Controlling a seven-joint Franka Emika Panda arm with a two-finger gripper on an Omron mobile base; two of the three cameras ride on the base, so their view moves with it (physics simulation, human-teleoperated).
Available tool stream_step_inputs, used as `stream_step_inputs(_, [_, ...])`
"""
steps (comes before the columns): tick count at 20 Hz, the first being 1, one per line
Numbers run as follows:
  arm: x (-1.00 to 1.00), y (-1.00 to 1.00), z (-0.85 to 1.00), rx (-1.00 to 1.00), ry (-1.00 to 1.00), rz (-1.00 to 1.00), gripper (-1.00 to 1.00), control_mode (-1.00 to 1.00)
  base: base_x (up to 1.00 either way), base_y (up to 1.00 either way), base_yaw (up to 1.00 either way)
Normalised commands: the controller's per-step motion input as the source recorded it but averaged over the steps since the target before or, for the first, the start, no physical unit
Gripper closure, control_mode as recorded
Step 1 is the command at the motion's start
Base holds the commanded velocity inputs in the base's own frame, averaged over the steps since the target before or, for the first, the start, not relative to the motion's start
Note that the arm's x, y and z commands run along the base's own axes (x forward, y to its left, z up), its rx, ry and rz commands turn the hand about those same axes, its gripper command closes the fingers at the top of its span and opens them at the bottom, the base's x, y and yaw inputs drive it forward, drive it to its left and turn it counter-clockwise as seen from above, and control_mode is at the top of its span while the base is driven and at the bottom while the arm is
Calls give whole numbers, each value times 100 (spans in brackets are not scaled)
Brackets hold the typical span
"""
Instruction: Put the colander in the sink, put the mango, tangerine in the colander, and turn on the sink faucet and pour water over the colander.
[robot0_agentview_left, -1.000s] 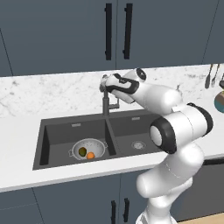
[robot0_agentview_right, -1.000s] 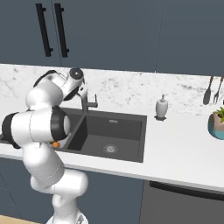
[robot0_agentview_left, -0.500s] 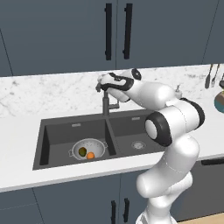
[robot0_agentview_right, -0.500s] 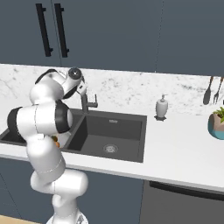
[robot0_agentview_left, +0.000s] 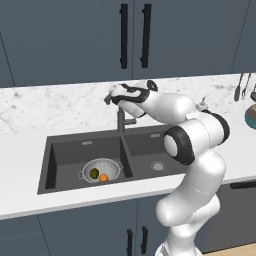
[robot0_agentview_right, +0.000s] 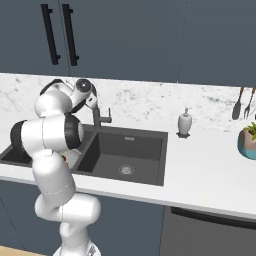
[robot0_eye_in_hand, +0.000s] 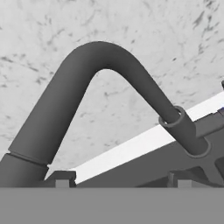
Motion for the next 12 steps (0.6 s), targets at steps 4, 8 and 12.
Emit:
stream_step_inputs(4, [-32, -56, 23, 0, 0, 0, -100, -100, 0, 0, 0])
stream_step_inputs(8, [-43, -86, 40, 0, 0, 0, -100, -100, 0, 0, 0])
stream_step_inputs(12, [-36, -97, 25, 0, 0, 0, -100, -100, 0, 0, 0])
